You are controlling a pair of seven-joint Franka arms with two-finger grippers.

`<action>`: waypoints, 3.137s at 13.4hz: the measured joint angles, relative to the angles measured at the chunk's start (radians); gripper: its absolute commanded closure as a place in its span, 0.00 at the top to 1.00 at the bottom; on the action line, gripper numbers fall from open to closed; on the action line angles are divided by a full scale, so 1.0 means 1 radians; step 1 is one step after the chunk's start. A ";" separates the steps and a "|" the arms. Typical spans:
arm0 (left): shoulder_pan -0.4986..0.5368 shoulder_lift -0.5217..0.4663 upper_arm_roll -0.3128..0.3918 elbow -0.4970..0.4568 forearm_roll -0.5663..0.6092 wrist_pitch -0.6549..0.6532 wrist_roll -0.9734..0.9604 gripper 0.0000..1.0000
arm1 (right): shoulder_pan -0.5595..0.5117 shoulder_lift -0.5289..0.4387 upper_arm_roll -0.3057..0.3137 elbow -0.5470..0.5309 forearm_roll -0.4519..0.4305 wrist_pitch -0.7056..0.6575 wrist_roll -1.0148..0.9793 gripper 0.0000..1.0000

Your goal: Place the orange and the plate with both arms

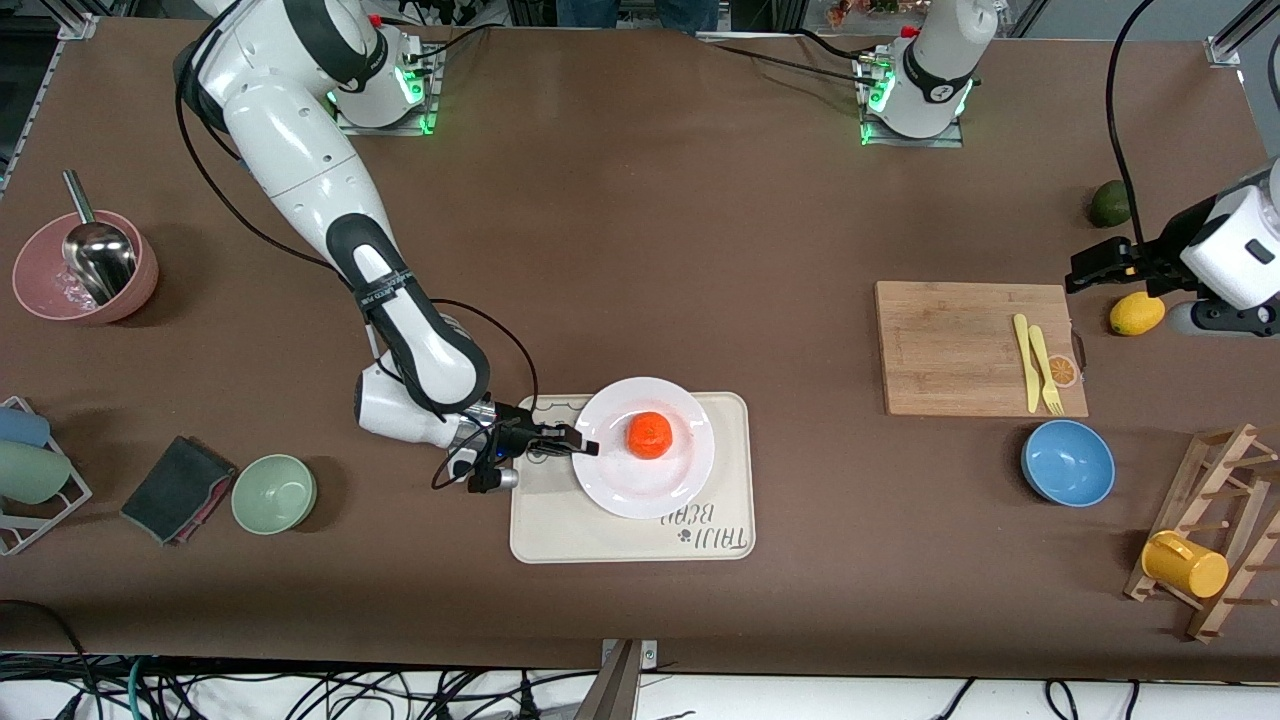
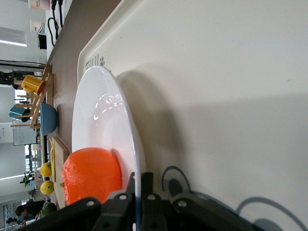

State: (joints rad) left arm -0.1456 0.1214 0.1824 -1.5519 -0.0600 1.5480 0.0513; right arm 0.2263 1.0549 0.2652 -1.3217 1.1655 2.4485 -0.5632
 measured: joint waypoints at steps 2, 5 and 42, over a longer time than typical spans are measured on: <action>-0.005 0.000 -0.006 0.007 0.000 -0.003 -0.057 1.00 | 0.000 0.000 0.000 0.002 -0.027 0.001 0.001 1.00; -0.019 0.000 -0.018 0.014 0.000 -0.013 -0.087 1.00 | 0.001 -0.007 0.000 0.019 -0.155 -0.001 0.025 1.00; -0.018 0.000 -0.015 0.037 0.008 -0.064 0.133 1.00 | -0.160 -1.101 -0.279 -0.377 -1.201 -0.869 0.595 1.00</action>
State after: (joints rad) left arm -0.1639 0.1219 0.1671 -1.5151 -0.0523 1.4836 0.1841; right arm 0.0659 -0.0465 -0.0139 -1.6984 -0.0359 1.5798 0.0320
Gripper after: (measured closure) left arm 0.000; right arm 0.000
